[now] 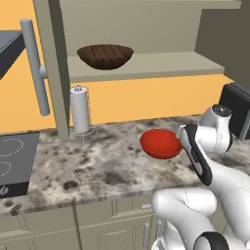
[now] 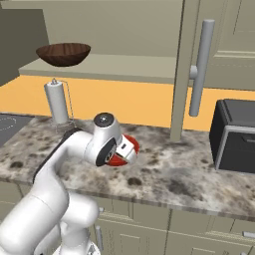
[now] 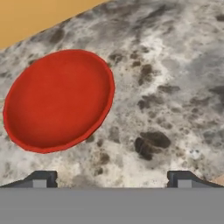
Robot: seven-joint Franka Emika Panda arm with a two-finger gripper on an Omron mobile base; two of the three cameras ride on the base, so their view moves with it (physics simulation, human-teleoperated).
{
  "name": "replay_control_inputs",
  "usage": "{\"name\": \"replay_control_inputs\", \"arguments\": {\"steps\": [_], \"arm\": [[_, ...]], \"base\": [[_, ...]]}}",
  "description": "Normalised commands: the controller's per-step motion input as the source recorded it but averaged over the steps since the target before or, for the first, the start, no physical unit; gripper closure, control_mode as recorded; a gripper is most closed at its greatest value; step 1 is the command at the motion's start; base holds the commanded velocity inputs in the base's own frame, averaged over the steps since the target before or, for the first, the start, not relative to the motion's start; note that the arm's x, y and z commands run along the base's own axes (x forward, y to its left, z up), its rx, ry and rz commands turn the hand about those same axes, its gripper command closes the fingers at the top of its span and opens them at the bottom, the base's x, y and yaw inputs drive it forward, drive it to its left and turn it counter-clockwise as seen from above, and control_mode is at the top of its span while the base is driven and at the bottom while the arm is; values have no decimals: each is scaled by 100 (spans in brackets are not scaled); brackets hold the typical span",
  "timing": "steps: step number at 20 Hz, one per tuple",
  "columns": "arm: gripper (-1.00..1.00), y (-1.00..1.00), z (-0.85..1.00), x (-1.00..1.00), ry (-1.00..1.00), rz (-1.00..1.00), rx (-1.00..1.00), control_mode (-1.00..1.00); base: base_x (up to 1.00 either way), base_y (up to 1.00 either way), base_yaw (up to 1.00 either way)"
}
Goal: Open the cabinet. Pick the bowls from the counter and place them in the cabinet. Then close the cabinet.
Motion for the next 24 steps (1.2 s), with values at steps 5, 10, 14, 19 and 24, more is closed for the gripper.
{"name": "replay_control_inputs", "arguments": {"steps": [5,10,14,19,24], "arm": [[-100,-18,-20,23,3,5,11,-100],[-100,-4,-27,17,0,4,11,-100],[-100,0,-25,19,0,0,3,-100],[-100,0,-17,26,0,0,0,-100],[-100,0,-18,32,0,0,0,-100]], "base": [[0,0,0],[0,0,0],[0,0,0],[0,0,0],[0,0,0]]}}
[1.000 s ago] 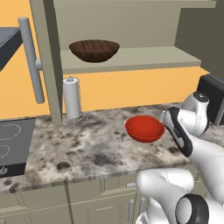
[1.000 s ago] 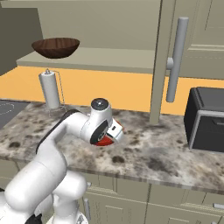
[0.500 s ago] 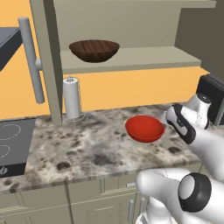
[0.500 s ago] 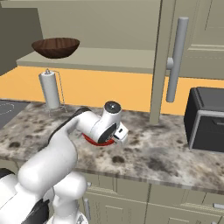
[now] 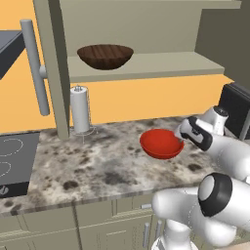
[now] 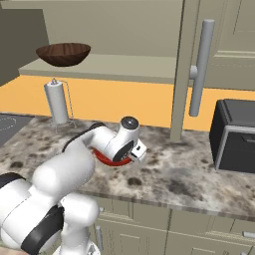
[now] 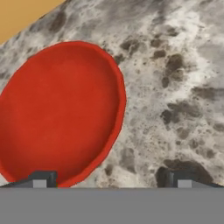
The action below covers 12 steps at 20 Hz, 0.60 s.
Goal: Open the cabinet. Pick the bowls from the counter and place them in the cabinet. Then close the cabinet.
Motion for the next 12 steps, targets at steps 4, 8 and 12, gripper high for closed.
{"name": "replay_control_inputs", "arguments": {"steps": [4,8,12], "arm": [[-100,-1,-27,28,0,0,2,-100],[-100,0,-25,29,0,0,2,-100],[-100,-4,-23,32,1,0,3,-100]], "base": [[0,0,0],[0,0,0],[0,0,0]]}}
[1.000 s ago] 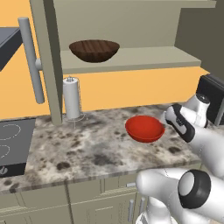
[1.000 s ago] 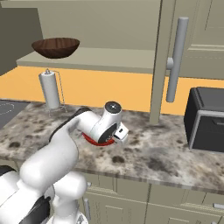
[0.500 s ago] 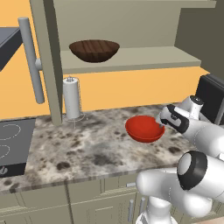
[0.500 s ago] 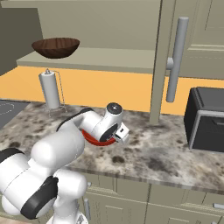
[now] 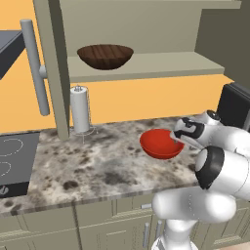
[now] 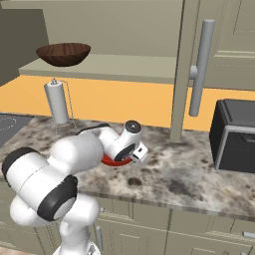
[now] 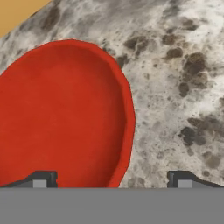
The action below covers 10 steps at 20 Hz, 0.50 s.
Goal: Open the cabinet. Pick the bowls from the counter and place them in the cabinet. Then close the cabinet.
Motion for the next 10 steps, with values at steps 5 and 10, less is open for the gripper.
{"name": "replay_control_inputs", "arguments": {"steps": [5,10], "arm": [[-100,-12,-27,24,1,0,3,-100],[-100,-11,-29,17,1,0,3,-100]], "base": [[0,0,0],[0,0,0]]}}
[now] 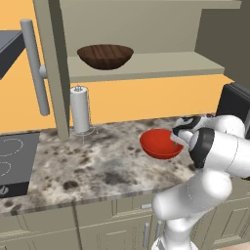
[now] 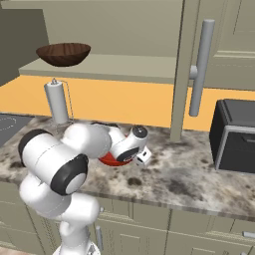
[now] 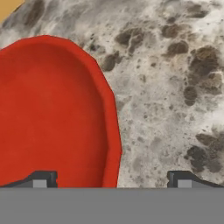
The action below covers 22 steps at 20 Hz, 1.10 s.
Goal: Open the cabinet. Pick the bowls from the counter and place them in the cabinet. Then close the cabinet.
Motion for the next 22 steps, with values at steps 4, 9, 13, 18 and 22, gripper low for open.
{"name": "replay_control_inputs", "arguments": {"steps": [4,9,13,18,22], "arm": [[-100,-3,-17,21,1,0,2,-100],[100,0,-23,17,2,0,1,-100],[100,1,-17,7,1,0,0,-100],[100,0,-12,0,0,0,0,-100],[100,0,0,6,0,-1,1,-100]], "base": [[0,0,0],[0,0,0],[0,0,0],[0,0,0],[0,0,0]]}}
